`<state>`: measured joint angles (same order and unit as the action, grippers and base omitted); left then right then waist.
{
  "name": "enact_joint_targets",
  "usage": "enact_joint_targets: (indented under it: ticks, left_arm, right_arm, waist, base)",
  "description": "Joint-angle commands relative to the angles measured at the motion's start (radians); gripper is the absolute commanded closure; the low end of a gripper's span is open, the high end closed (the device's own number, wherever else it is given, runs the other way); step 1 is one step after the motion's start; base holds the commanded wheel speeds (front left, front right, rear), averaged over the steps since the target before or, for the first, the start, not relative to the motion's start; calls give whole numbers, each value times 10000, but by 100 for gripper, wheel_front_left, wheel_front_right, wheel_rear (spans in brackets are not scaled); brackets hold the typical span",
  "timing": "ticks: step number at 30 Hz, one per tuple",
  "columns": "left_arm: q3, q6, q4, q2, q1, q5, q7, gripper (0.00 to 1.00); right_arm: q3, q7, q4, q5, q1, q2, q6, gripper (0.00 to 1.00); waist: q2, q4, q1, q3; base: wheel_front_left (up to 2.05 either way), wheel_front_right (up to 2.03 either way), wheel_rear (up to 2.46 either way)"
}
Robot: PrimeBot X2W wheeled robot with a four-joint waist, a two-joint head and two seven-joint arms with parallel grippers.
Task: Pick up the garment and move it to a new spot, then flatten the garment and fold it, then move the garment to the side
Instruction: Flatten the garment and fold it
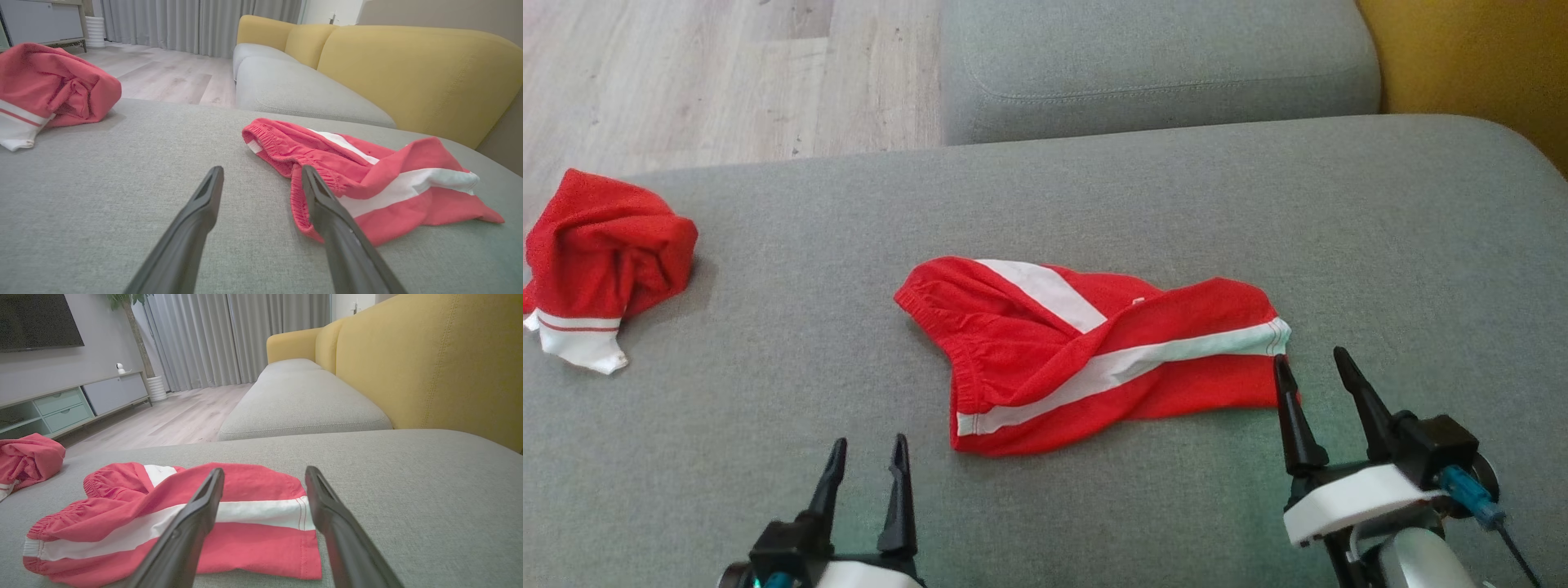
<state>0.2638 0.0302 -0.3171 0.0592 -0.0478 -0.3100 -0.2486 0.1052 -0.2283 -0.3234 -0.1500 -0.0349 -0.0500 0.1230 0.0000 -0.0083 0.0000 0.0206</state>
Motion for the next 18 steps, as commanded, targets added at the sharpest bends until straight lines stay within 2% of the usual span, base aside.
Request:
enact_joint_targets:
  ticks: [1, 9, 14, 18]
  left_arm:
    - [-188, -65, 271, 51, 425, -69, -21, 0]
    - [523, -571, 51, 33, 946, -46, 715, 0]
    - [747, -744, -402, 52, 1559, -90, 1416, 0]
    - [712, -710, -832, 142, 1927, -139, 1787, 0]
  right_arm:
    - [243, -29, 299, -63, -353, -4, 77, 0]
    - [270, -23, 319, -65, -460, -3, 77, 0]
    - [312, -37, 352, -61, -610, -3, 77, 0]
    - [313, -64, 306, -72, -725, -3, 77, 0]
  waist:
    - [0, -15, 0, -25]
    - [0, -252, 0, -433]
    - [0, -504, 0, -775]
    - [0, -719, 0, -985]
  base:
    - [0, 0, 0]
    - [0, 0, 0]
    - [0, 0, 0]
    - [0, 0, 0]
